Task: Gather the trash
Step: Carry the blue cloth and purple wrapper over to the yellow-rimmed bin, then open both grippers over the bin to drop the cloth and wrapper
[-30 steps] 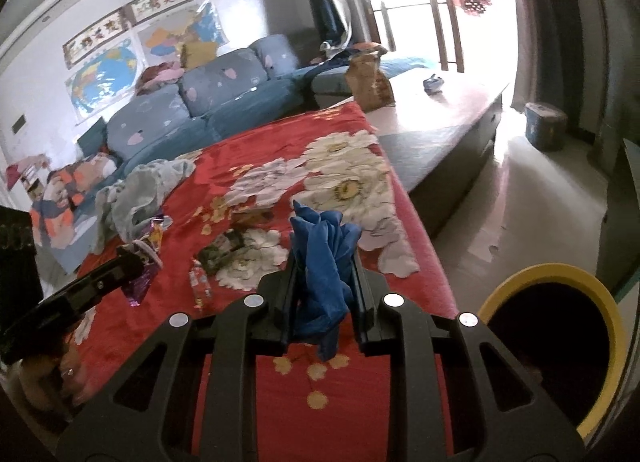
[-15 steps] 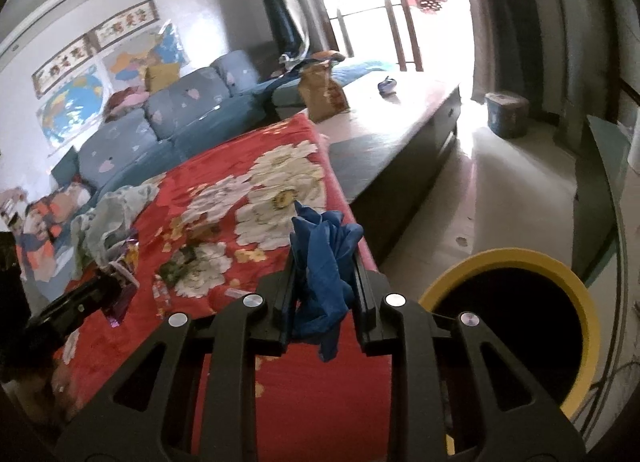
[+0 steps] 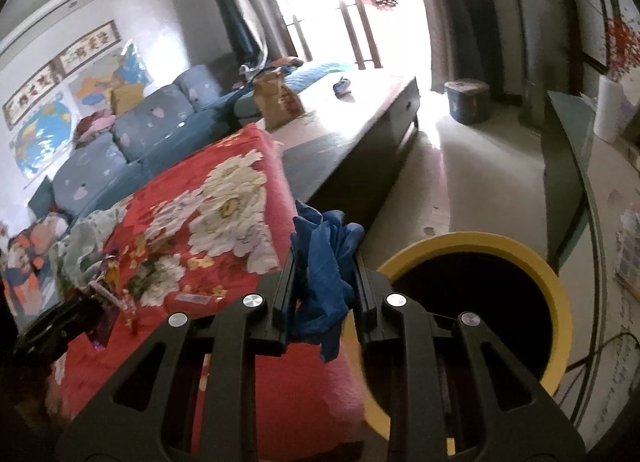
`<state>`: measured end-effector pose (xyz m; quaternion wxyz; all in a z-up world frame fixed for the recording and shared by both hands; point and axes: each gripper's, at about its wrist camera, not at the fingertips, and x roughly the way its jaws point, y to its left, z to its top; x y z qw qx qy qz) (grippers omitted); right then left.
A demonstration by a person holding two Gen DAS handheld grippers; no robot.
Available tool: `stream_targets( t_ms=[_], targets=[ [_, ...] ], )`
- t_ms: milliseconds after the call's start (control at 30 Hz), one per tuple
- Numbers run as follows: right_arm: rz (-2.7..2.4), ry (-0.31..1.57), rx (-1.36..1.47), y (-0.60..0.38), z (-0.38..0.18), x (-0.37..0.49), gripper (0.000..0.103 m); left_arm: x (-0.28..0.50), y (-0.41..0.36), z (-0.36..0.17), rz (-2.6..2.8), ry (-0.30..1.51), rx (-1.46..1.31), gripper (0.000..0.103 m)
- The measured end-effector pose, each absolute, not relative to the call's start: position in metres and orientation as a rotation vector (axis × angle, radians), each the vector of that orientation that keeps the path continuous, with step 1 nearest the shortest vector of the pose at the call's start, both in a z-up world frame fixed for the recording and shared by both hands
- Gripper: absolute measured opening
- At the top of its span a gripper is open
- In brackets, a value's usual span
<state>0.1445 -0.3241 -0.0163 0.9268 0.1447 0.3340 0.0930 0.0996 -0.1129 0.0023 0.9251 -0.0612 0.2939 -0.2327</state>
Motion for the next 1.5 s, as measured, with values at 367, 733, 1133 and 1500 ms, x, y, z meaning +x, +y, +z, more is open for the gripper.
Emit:
stream_targets(
  t_ms=[367, 733, 1133, 1500],
  targets=[
    [0.114, 0.689, 0.358, -0.358, -0.028, 0.144, 0.019, 0.108, -0.161, -0.005, -0.569, 0.624, -0.064, 0.026],
    [0.048, 0.7, 0.406, -0.387, -0.041, 0.146, 0.019, 0.117, -0.203, -0.02, -0.643, 0.655, -0.011, 0.026],
    [-0.003, 0.724, 0.455, -0.413, -0.06, 0.145, 0.021, 0.13, -0.247, -0.05, -0.714, 0.713, 0.036, 0.026],
    [-0.052, 0.736, 0.507, -0.436, -0.073, 0.143, 0.028, 0.157, -0.273, -0.078, -0.775, 0.749, 0.021, 0.034]
  ],
)
